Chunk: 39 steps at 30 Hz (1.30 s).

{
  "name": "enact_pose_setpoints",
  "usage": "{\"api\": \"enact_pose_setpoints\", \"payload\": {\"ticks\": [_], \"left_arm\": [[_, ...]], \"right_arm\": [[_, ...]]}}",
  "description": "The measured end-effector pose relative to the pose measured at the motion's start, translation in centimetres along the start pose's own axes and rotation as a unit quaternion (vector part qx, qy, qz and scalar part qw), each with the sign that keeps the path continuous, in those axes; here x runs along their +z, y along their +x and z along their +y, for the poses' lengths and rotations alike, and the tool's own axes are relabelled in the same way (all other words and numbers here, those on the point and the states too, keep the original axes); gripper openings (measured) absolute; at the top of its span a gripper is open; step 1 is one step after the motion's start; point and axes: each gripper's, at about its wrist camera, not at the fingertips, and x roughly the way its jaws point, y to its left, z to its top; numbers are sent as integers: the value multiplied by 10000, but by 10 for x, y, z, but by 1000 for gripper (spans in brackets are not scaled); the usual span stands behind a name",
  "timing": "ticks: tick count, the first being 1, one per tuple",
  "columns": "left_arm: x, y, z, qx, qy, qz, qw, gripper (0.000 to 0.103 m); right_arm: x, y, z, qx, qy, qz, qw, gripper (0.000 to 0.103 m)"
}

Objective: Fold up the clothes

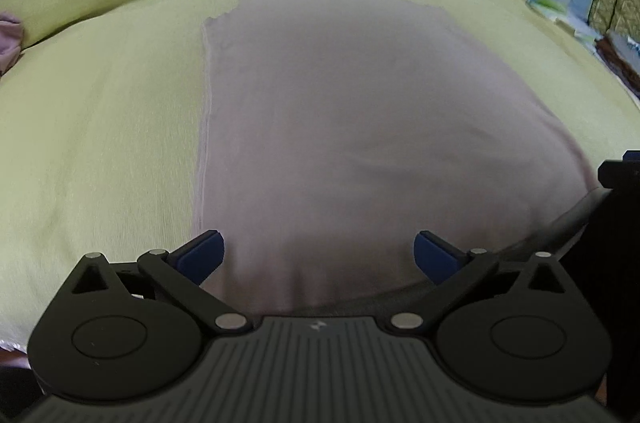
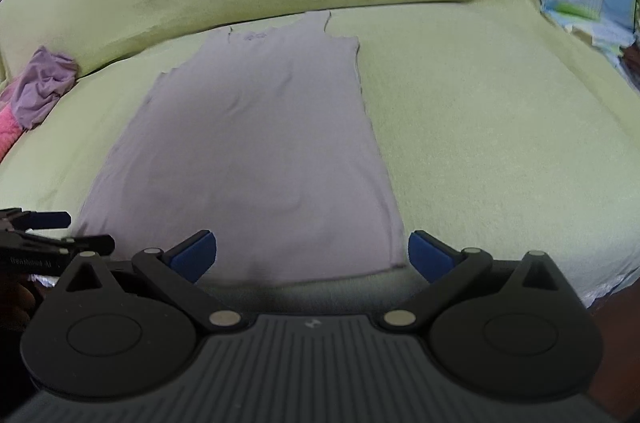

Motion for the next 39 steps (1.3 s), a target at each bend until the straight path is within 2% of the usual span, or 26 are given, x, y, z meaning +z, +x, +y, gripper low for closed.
{"api": "enact_pose_setpoints", "payload": {"ticks": [2,5,6,8,9,11,13,14,16,18,20,23,28,32,39], "left_arm": [[10,-3,2,-26,-138,146,9998,102],[18,-11,1,-161,-197,263,9993,102],[17,-14,0,-188,-205,240,9993,102],[11,-19,-2,-245,-198,152,9994,102],[7,-20,-2,-256,-184,95,9995,102],[-7,-27,-2,-248,-233,-151,9993,102],[-24,-39,-4,-193,-283,-462,9983,102],[-36,-47,-7,-124,-303,-631,9975,102],[-51,-61,-13,-4,-333,-742,9967,102],[-66,-83,-22,124,-391,-769,9962,102],[-77,-105,-33,101,-475,-725,9962,102],[-89,-132,-49,94,-496,-796,9955,102],[-96,-157,-63,143,-474,-949,9943,102],[-94,-174,-66,172,-395,-1091,9931,102],[-94,-202,-59,179,-808,-1412,9865,102]], "right_arm": [[8,8,1,-88,33,395,9992,101],[15,5,7,106,-100,597,9981,101],[17,5,9,212,-193,640,9975,101],[21,16,11,702,-208,849,9937,101],[20,28,9,758,-187,1021,9917,101],[12,50,-5,568,54,1232,9907,101],[5,53,-17,444,256,1128,9923,101],[-6,50,-31,313,375,852,9952,101],[-20,42,-41,120,382,648,9971,101],[-31,20,-43,208,490,403,9978,101],[-40,-7,-39,286,544,135,9980,101],[-54,-48,-24,482,325,-238,9980,101],[-84,-106,3,515,-92,-618,9967,102],[-94,-142,17,358,-328,-752,9960,102],[-81,-187,22,8,-147,-947,9954,102]]}}
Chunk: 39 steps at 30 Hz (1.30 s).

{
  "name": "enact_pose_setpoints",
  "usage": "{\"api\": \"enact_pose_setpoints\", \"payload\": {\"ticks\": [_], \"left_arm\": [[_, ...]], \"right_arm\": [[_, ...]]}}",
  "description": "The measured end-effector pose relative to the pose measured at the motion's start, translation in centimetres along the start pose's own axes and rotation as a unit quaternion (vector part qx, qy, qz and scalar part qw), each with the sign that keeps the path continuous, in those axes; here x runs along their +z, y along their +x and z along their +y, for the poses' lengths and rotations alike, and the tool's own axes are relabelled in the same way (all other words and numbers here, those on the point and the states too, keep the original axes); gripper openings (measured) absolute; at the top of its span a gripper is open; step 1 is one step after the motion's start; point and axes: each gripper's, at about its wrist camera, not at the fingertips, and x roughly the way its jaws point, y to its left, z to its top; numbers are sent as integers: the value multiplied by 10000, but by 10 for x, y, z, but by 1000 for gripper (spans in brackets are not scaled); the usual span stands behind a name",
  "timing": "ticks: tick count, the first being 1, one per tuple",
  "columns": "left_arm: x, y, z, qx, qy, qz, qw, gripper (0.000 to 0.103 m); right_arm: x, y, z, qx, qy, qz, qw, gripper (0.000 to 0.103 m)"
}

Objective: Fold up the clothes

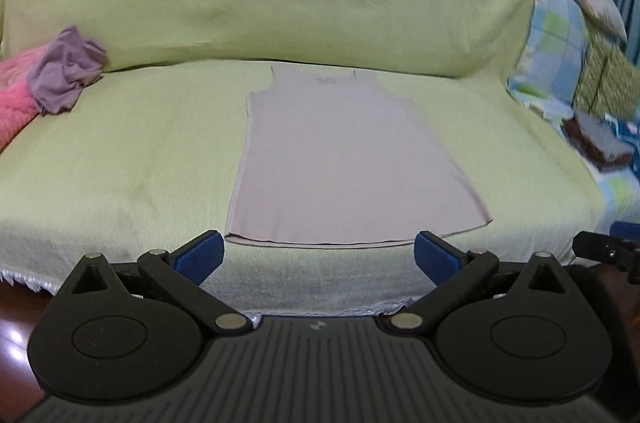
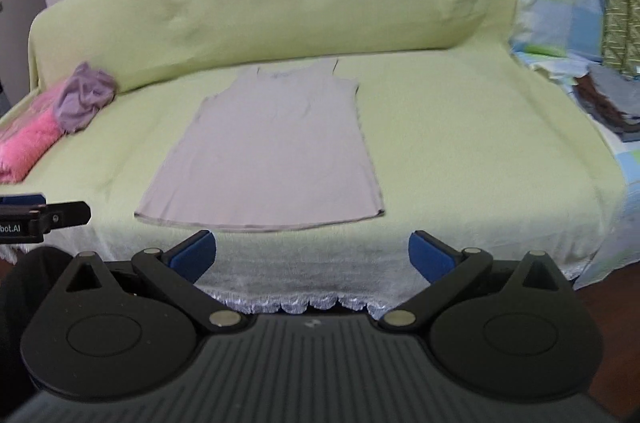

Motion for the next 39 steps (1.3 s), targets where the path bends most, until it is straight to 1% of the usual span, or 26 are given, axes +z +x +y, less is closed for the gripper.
{"api": "enact_pose_setpoints", "payload": {"ticks": [2,5,9,12,16,22,30,39], "left_arm": [[1,-5,3,-3,-45,-35,10000,102],[5,-14,7,68,-8,-94,9999,102],[8,-22,10,149,-3,-175,9997,102],[8,-22,12,259,-3,-128,9996,102],[7,-24,9,266,19,-124,9996,102],[7,-27,3,257,167,-145,9994,102],[7,-26,3,293,156,-121,9994,102],[5,-25,-4,196,252,-52,9995,102]], "right_arm": [[3,-4,-1,-59,8,-7,10000,102],[11,-9,13,-86,-99,-69,9999,102],[16,-9,26,-7,-192,-96,9998,102],[19,-7,36,37,-314,-89,9995,102],[19,-11,45,128,-433,-111,9989,102],[20,-10,47,165,-434,-57,9989,102],[21,-11,51,184,-456,-28,9988,102],[17,-12,55,207,-457,11,9987,102]]}}
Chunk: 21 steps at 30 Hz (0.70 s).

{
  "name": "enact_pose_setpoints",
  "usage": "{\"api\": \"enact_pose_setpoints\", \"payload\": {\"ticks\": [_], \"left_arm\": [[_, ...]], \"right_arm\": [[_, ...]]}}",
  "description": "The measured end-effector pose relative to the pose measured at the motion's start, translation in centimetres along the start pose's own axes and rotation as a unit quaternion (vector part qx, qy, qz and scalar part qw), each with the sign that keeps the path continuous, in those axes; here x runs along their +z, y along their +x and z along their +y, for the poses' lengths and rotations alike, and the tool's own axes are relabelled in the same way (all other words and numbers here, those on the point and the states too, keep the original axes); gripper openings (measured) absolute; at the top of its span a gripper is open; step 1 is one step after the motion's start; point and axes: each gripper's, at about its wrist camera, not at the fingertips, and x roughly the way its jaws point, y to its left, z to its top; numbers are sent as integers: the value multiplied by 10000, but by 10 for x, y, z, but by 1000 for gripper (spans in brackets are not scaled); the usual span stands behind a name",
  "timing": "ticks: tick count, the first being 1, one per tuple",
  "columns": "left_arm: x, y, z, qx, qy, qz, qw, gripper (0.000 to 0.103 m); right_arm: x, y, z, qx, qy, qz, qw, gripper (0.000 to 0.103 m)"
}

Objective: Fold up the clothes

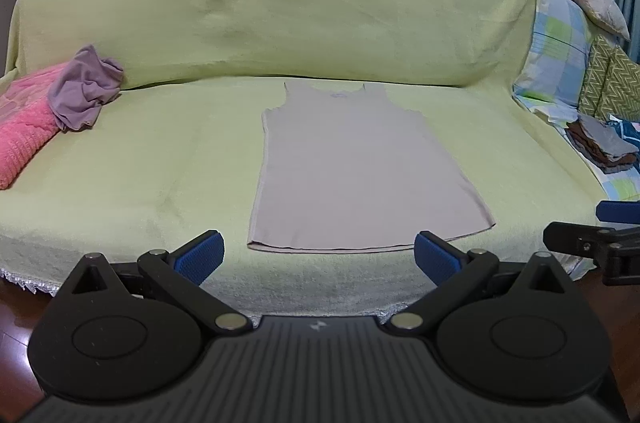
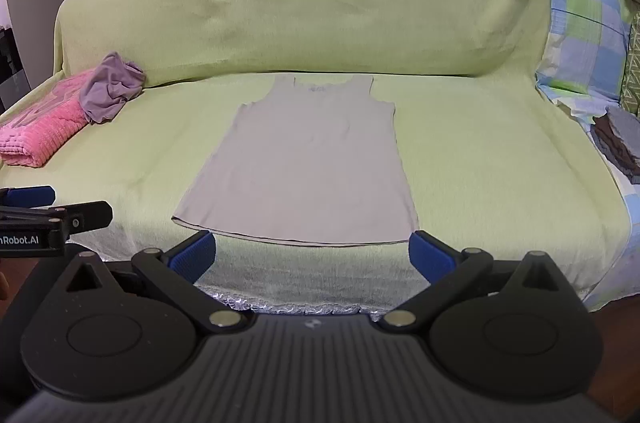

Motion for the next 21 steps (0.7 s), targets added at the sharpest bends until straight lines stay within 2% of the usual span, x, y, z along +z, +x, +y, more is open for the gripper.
{"api": "enact_pose_setpoints", "payload": {"ticks": [11,21], "left_arm": [[-1,-2,-2,7,-13,-10,10000,102],[-1,-6,1,123,-64,-176,9998,102]], "right_arm": [[-1,2,2,19,10,14,10000,102],[-3,2,7,20,17,30,10000,102]]}}
